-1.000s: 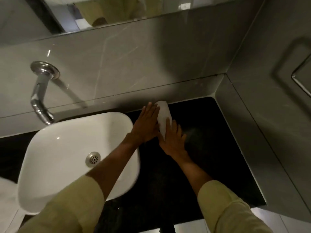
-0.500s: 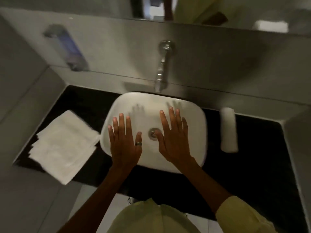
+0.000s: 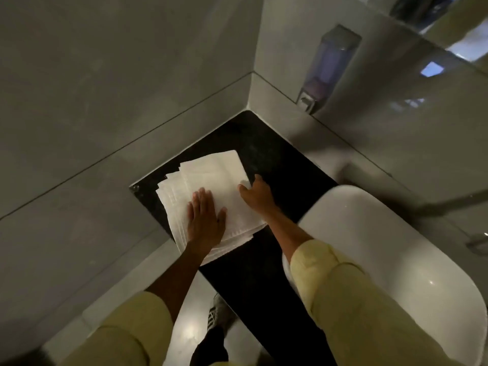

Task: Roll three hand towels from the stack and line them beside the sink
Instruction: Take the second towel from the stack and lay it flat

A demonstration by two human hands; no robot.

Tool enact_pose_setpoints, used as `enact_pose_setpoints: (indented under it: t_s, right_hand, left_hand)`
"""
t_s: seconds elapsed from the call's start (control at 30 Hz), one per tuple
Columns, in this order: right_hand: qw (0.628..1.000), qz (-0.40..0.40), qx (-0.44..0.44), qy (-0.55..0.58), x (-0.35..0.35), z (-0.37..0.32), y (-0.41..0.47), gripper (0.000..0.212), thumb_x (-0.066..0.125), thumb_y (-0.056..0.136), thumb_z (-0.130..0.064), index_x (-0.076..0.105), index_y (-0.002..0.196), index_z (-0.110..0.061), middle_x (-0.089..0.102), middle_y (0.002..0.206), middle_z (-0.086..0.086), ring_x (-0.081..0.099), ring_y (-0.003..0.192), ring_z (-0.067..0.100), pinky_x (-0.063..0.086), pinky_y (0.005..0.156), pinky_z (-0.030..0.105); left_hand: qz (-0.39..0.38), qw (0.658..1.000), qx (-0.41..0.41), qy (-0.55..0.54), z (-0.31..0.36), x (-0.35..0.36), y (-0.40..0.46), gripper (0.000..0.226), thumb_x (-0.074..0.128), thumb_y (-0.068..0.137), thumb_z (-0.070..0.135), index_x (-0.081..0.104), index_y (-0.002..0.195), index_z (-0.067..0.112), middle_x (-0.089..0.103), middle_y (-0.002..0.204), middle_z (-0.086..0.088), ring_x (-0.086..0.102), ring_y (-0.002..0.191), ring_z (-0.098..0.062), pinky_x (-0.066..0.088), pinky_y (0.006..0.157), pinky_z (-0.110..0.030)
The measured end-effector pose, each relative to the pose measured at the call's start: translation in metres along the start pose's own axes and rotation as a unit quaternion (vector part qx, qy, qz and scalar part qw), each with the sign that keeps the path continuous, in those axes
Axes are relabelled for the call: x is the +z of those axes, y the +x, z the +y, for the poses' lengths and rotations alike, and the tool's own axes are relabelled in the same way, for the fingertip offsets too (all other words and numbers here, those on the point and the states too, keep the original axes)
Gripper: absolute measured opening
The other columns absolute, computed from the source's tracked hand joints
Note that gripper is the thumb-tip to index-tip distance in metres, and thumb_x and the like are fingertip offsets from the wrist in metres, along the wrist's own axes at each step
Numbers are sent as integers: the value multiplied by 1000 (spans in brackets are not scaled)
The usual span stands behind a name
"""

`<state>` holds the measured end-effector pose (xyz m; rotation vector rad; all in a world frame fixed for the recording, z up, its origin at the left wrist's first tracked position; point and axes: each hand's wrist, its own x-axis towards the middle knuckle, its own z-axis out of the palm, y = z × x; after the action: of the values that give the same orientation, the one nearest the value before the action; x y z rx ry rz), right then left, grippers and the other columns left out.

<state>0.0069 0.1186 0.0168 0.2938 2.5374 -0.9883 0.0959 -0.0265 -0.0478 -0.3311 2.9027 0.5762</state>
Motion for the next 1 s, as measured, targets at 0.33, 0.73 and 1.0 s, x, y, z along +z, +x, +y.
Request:
enact_pose_setpoints:
  t_s: [0.33, 0.73, 1.0]
  right_hand:
    - [947, -216, -11, 237, -19, -40, 16, 39, 68, 79, -23, 68, 113, -6, 70, 106, 20, 65, 105, 43, 55, 91, 49]
    - [764, -70, -44, 639, -182, 37, -207, 59, 87, 34, -22, 80, 92, -10, 76, 87, 12, 73, 77, 30, 60, 64, 36]
    - [621, 253, 21, 742, -212, 180, -403, 31, 60, 83, -29, 80, 97, -10, 77, 99, 12, 74, 90, 27, 60, 70, 34]
  left_hand:
    - [29, 985, -12, -171, -9, 3, 4, 74, 22, 97, 57, -6, 155, 19, -10, 165, -3, -12, 151, -20, 1, 124, -46]
    - [-465, 635, -23, -617, 103, -163, -54, 25, 88, 66, 31, 76, 87, 28, 75, 67, 14, 71, 65, 3, 54, 61, -12]
    - [-676, 590, 52, -439, 267, -91, -173, 62, 93, 46, 8, 71, 105, 8, 76, 98, -16, 74, 84, -29, 61, 66, -36]
